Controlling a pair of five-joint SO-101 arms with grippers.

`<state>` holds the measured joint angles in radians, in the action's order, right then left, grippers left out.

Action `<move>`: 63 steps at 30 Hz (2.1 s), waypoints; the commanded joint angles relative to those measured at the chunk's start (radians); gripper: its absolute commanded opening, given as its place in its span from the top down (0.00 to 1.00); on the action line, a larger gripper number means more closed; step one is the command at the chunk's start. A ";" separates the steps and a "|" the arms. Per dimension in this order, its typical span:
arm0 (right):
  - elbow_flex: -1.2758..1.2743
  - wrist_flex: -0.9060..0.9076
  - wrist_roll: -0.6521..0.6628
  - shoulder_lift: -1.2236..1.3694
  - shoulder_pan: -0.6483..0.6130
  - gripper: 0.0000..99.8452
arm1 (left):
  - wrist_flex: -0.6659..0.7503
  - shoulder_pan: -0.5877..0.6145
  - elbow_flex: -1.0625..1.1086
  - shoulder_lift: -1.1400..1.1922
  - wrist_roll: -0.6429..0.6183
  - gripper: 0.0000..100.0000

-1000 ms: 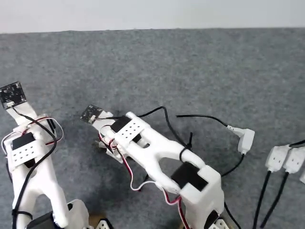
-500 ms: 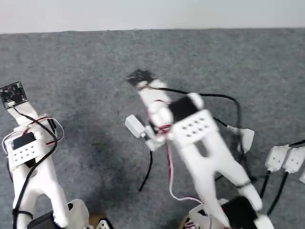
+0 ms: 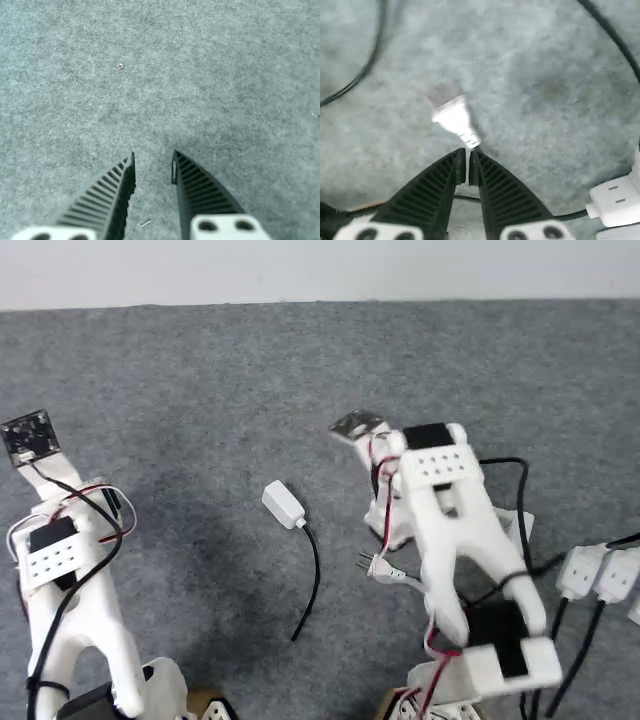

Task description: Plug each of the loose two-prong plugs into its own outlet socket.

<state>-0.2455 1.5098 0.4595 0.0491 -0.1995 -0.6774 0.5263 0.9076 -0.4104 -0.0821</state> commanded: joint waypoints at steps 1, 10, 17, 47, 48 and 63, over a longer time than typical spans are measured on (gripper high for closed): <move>0.110 0.036 -0.160 0.019 0.015 0.99 | 0.029 -0.012 -0.044 -0.021 -0.006 0.88; -0.091 -0.113 -0.732 -0.051 0.116 0.83 | 0.029 -0.035 -0.038 -0.021 0.035 0.88; -0.365 -0.180 -0.614 -0.145 0.064 0.82 | 0.029 -0.035 -0.038 -0.021 0.044 0.88; -0.574 -0.171 0.180 -0.398 0.335 0.82 | 0.031 -0.063 -0.024 -0.021 0.077 0.88; -0.597 -0.162 0.233 -0.398 0.351 0.82 | 0.031 -0.063 -0.024 -0.021 0.077 0.88; -0.683 -0.136 0.517 -0.398 0.532 1.00 | 0.031 -0.078 -0.021 -0.021 0.106 0.88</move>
<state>-0.9145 1.3717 0.9505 -0.3130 0.3237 -0.6774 0.4557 0.9076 -0.4104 0.0130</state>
